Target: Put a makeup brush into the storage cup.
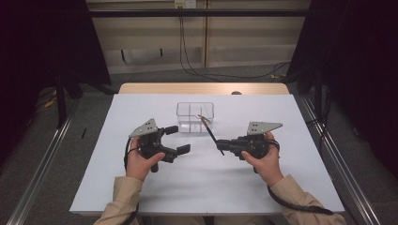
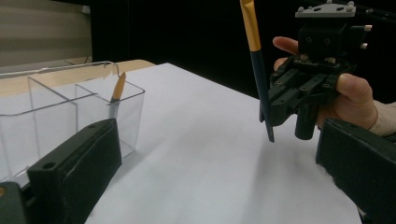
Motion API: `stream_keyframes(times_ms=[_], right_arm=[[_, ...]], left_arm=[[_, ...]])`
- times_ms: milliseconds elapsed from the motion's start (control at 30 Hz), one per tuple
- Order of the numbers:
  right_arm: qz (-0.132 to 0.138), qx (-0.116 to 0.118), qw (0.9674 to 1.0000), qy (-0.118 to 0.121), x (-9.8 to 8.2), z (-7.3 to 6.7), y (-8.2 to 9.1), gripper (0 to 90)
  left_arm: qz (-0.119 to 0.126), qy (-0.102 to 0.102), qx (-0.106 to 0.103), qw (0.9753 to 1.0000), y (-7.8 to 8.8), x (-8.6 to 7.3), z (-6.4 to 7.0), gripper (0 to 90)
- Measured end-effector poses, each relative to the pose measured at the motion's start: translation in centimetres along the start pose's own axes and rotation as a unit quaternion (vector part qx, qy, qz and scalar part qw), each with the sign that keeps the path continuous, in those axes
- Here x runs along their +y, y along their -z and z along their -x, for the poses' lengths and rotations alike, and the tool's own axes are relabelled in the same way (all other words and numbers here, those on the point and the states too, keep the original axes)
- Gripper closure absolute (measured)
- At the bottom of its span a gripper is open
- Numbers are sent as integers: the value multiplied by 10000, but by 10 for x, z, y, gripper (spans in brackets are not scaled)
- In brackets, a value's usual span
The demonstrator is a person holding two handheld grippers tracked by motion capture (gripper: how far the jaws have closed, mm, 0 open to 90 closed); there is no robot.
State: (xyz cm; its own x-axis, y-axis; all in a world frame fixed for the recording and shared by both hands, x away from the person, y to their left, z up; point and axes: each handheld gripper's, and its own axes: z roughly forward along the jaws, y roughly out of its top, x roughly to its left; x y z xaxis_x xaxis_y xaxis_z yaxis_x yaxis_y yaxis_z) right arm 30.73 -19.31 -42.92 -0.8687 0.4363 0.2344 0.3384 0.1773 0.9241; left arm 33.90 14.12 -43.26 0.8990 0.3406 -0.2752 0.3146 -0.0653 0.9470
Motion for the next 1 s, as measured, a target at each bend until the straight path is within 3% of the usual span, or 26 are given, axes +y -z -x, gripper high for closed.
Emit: stream_keyframes(times_ms=[200, 300, 500, 667, 767, 900, 1000], right_arm=[[-12, 23, 10000, 2, 0, -1, -1, 849], [-16, 26, 10000, 21, 0, -2, -2, 849], [-34, 30, 10000, 41, 0, -3, -4, 849], [-42, 45, 10000, 69, 0, -4, -5, 849], [-43, 54, 10000, 71, 0, -4, -5, 849], [-48, 66, 9999, 81, 0, -5, -6, 849], [-53, 57, 9999, 88, -1, -5, -7, 849]], left_arm=[[98, 288, -161, 9994, -12, 1, 2, 0], [65, 336, -190, 9992, -17, 1, 3, 3], [19, 142, -260, 9996, -25, 2, 8, 118], [68, 140, -312, 9994, -30, 2, 8, 231], [92, 44, -450, 9989, -34, 2, 11, 294], [86, 24, -511, 9987, -40, 2, 13, 323], [155, 152, -590, 9980, -43, 3, 14, 346]])
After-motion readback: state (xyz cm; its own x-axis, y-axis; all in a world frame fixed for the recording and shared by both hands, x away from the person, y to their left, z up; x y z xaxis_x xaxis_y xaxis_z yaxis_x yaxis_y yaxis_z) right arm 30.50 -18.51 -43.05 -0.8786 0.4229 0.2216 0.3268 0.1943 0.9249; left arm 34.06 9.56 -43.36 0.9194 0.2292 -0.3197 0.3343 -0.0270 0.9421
